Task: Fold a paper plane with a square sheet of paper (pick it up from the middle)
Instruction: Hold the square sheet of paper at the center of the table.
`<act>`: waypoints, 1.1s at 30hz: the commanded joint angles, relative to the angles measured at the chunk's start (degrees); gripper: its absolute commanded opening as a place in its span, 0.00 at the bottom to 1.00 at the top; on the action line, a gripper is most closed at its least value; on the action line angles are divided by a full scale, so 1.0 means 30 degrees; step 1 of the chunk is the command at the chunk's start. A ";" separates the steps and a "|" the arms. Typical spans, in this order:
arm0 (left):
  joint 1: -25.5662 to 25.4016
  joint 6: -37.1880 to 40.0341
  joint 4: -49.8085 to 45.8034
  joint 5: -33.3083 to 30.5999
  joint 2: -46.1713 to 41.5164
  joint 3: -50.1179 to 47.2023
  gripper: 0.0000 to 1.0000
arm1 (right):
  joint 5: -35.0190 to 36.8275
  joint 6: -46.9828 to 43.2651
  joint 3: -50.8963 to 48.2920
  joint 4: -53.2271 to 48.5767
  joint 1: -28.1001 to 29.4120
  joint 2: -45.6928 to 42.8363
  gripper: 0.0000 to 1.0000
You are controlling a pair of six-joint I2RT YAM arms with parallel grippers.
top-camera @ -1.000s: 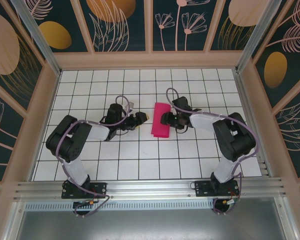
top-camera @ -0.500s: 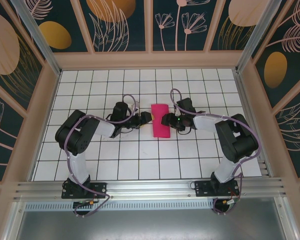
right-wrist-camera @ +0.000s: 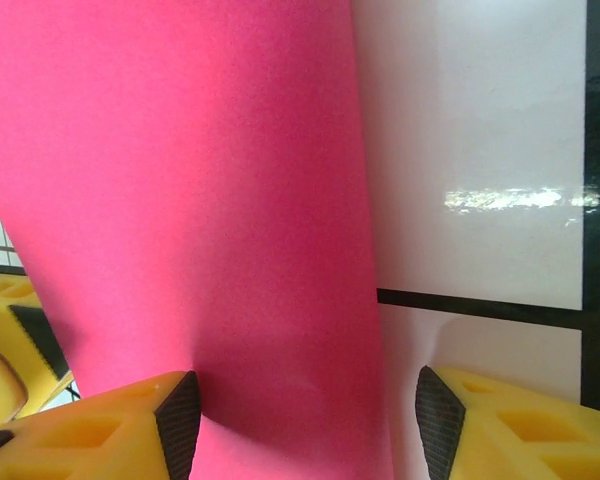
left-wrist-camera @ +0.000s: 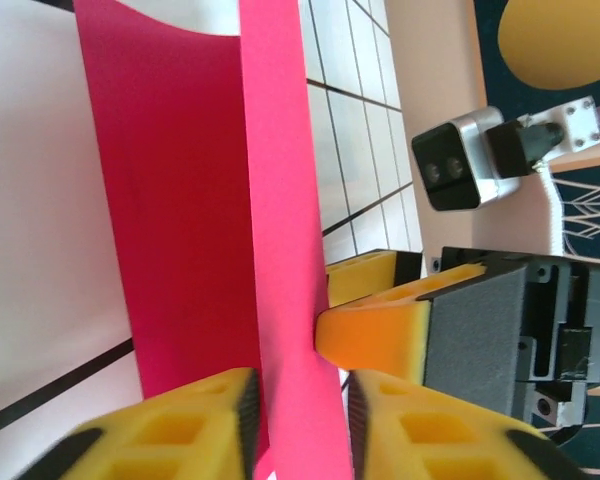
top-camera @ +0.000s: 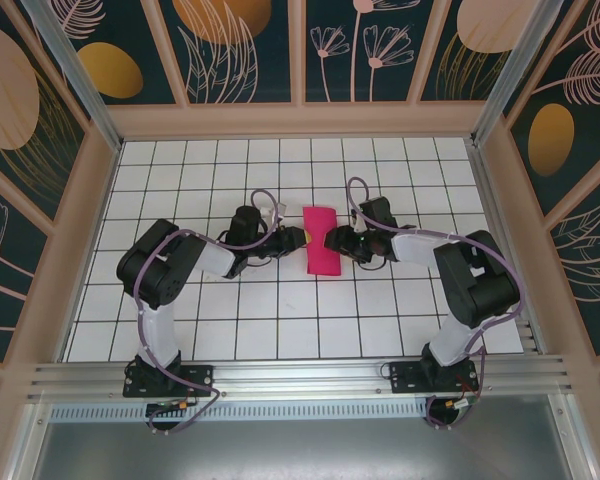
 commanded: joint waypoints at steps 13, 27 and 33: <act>-0.0218 -0.0770 0.3652 0.0194 0.0877 0.0237 0.00 | -0.1359 -0.0147 -0.0401 0.0393 -0.1242 -0.1907 0.62; -0.0401 -0.1909 0.4453 0.0514 0.0566 0.0610 0.00 | -0.0855 0.0189 -0.0881 0.0311 -0.1654 -0.1809 0.48; -0.0648 -0.2044 0.4008 -0.0522 0.0070 0.0742 0.00 | 0.1142 0.0655 -0.1368 -0.0289 -0.1743 -0.2509 0.38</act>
